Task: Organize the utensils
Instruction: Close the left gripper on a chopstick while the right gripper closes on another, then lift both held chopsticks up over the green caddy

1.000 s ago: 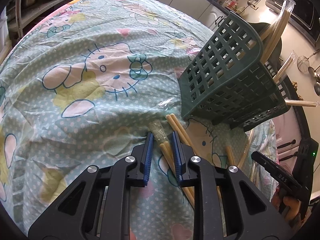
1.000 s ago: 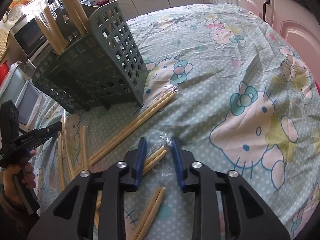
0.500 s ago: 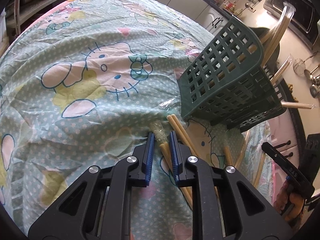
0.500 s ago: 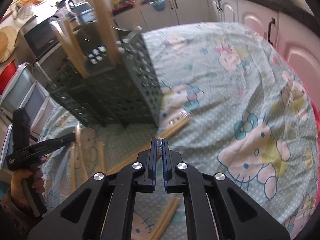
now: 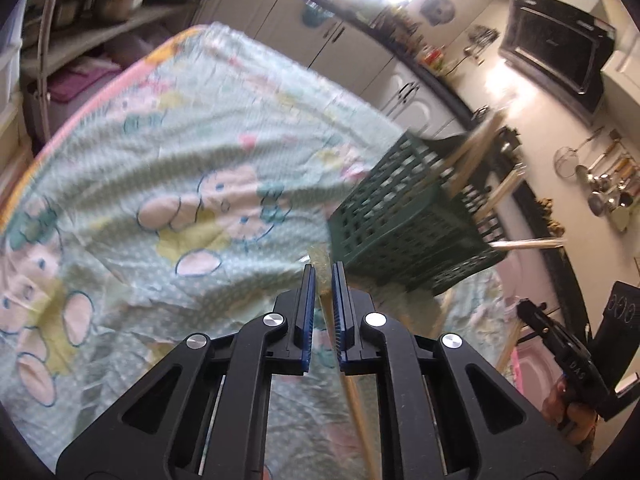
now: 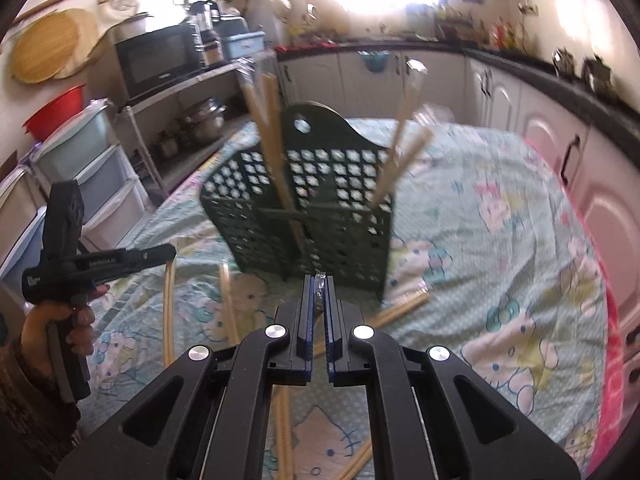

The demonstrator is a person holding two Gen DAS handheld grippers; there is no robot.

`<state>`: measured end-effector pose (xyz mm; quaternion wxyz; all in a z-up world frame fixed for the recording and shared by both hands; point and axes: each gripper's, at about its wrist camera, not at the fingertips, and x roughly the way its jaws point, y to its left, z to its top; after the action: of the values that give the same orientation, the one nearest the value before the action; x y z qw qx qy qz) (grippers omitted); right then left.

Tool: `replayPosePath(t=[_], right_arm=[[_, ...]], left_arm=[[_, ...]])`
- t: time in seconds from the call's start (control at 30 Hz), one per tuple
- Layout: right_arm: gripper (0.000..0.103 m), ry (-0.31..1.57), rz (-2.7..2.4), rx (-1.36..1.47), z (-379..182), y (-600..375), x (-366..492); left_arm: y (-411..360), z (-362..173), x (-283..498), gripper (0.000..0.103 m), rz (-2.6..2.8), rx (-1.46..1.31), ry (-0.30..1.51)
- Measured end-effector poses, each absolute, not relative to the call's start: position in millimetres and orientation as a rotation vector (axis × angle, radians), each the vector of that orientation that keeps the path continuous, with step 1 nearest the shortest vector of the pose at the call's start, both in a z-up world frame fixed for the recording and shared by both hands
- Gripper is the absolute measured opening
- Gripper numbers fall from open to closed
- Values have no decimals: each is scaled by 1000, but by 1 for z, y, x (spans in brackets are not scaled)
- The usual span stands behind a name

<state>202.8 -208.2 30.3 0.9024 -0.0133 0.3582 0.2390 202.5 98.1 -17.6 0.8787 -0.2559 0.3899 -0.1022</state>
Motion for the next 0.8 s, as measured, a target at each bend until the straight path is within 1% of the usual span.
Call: replayPosePath(t=[0.4,0.8], right_arm=[[4,649,583,-74,69,-185,173],[4,565,613,-102,101,-177,153]], left_arm=[[66,59,170,3,-309,-423,631],[36,112,151,3,-359,-297,515]])
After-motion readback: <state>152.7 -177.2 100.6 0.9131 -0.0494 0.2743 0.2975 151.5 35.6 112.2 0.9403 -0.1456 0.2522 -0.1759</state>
